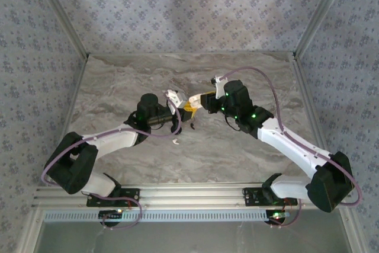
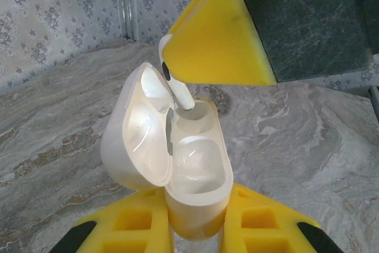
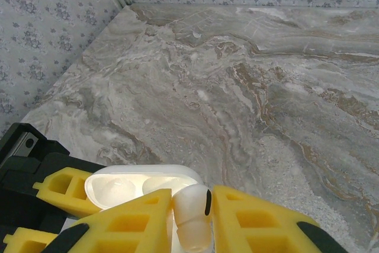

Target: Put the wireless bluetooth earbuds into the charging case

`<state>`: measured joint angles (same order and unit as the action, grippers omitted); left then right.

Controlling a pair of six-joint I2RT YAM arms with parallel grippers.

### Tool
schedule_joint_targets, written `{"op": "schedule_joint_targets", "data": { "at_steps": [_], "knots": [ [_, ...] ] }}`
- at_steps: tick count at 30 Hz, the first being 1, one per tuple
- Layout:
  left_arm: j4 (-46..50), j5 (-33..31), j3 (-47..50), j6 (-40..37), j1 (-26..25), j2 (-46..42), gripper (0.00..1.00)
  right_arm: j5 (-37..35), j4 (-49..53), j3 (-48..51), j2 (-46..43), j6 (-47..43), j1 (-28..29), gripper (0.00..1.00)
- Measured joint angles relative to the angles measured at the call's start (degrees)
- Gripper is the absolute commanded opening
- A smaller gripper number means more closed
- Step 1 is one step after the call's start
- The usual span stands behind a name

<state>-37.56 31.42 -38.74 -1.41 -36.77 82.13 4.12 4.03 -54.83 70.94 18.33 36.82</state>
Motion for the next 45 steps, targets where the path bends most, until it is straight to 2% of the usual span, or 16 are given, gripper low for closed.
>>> {"op": "schedule_joint_targets", "data": {
  "at_steps": [19,26,35,40,45],
  "knots": [
    [-1.7,-1.1,0.0,0.9,0.0,-0.8,0.08,0.0,0.4,0.0,0.0,-0.9,-0.1,0.26],
    [-1.7,-1.0,-0.2,0.9,0.0,-0.8,0.08,1.1,0.4,0.0,0.0,-0.8,-0.1,0.37],
    [-1.6,-1.1,-0.2,0.8,0.0,-0.8,0.08,4.6,0.5,0.0,-0.8,-0.4,-1.1,0.62],
    [-1.3,-1.1,-0.2,0.8,0.0,-0.8,0.08,7.8,0.9,-1.0,-2.1,1.1,-2.8,0.66],
    [-1.2,-1.1,-0.2,0.8,0.0,-0.8,0.09,11.8,1.8,-2.3,-3.5,3.5,-5.0,0.67]
  ]
}}
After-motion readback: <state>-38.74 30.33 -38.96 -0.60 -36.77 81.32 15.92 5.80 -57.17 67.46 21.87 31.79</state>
